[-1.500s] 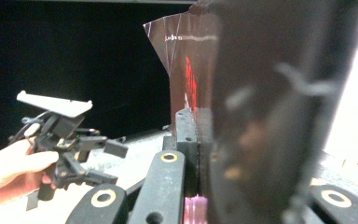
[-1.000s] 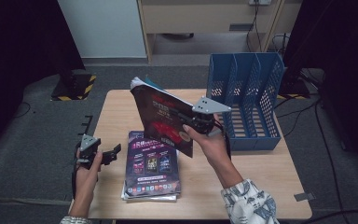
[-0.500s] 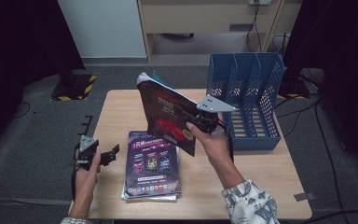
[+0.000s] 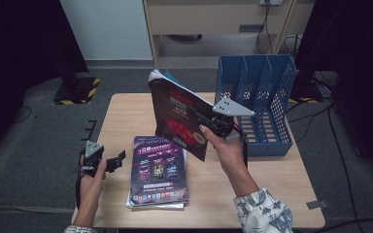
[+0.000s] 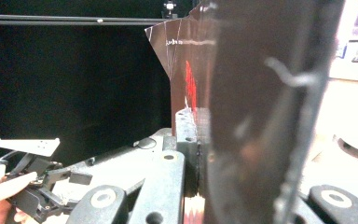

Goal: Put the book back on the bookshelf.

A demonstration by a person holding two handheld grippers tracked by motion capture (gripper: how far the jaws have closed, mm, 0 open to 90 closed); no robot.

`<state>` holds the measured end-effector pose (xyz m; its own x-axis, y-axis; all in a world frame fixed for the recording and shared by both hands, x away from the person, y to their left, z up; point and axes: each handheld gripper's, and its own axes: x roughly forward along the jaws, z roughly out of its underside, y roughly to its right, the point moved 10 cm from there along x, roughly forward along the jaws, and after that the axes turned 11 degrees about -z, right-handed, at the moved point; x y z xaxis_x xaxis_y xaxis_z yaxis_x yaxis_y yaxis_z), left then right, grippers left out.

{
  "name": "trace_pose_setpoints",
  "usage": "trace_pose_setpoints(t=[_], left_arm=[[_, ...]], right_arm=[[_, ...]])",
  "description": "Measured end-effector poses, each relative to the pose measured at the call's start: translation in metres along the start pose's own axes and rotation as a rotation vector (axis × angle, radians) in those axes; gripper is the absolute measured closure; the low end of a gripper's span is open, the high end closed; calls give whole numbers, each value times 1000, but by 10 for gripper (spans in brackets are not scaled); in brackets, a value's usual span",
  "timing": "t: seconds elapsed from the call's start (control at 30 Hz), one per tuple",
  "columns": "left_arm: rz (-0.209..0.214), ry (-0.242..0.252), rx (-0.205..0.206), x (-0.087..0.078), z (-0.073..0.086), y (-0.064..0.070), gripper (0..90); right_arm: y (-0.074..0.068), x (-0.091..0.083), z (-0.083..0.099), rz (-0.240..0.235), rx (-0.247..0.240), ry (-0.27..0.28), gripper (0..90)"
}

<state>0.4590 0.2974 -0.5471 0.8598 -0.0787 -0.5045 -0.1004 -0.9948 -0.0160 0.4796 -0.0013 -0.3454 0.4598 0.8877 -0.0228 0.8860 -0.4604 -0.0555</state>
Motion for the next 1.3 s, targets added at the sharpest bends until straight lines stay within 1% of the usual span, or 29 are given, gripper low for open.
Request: trace_pose_setpoints(t=[0.23, 0.3, 0.4, 0.47, 0.53, 0.73, 0.87, 1.07, 1.2, 1.3], left_arm=[[-5, -8, 6, 1, 2, -1, 57], [-5, -15, 5, 1, 3, -2, 58], [6, -30, 5, 3, 5, -1, 59], [-3, -40, 8, 4, 7, -2, 60], [0, -41, 5, 4, 7, -3, 62], [-4, -49, 5, 5, 9, -4, 62], [-4, -46, 6, 4, 8, -3, 62], [-9, -51, 3, 5, 9, -6, 62], [-18, -56, 1, 5, 10, -8, 62], [-27, -64, 9, 6, 11, -9, 66]], right_arm=[[0, -1, -2, 0, 5, 7, 867], [0, -2, -2, 0, 9, 4, 867], [-1, -3, -3, -7, 7, -1, 867], [0, -4, -4, -4, 6, 4, 867], [0, -5, -6, -2, 12, 11, 867], [3, -9, -9, 10, 16, 17, 867], [4, -12, -11, 16, 20, 26, 867], [7, -16, -15, 31, 13, 32, 867], [10, -19, -17, 42, 15, 38, 867], [12, -21, -18, 53, 18, 41, 867]])
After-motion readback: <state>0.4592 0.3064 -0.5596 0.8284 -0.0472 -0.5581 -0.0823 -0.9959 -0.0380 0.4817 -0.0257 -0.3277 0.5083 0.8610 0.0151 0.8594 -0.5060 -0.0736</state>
